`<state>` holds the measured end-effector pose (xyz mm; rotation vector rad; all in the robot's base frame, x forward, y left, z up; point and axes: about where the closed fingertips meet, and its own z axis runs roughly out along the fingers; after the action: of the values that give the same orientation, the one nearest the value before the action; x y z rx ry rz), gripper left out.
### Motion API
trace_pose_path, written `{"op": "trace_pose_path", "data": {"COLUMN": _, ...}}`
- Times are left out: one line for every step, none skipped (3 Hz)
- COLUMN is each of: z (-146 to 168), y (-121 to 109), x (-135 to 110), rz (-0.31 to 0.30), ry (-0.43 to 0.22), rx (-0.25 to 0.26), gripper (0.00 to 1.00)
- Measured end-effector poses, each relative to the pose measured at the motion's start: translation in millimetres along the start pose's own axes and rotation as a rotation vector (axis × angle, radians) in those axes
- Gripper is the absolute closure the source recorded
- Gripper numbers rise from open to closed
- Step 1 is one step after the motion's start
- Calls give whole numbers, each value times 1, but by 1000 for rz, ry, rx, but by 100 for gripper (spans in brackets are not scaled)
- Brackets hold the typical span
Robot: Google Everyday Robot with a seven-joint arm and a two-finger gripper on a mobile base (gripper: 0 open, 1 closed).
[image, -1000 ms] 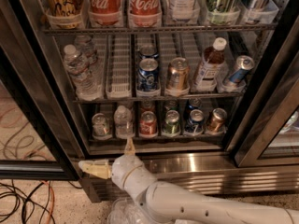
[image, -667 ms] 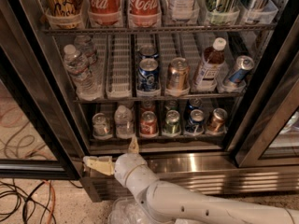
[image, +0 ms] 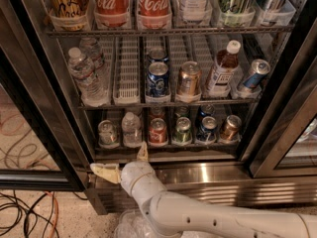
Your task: Pick water bottle from bottom shelf of fridge
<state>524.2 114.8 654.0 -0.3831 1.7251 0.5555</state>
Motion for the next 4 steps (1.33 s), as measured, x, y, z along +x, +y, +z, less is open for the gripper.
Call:
{"op": "trace_pose_path", "data": {"z": 7, "y": -7, "x": -6, "rz": -95, "ry": -9, "rx": 104, "gripper": 0}}
{"op": "trace_pose_path", "data": {"z": 11, "y": -21, "x": -15, "rz": -161, "ry": -40, "rx": 222, "gripper": 0}}
{"op": "trace_pose_path", "data": {"z": 14, "y": -11, "x": -18, "rz": -164, "ry": -109, "rx": 290, "gripper": 0}}
{"op": "trace_pose_path", "data": {"z": 13, "y": -27, "x": -20, "rz": -158, "ry": -131, "rx": 370, "gripper": 0}}
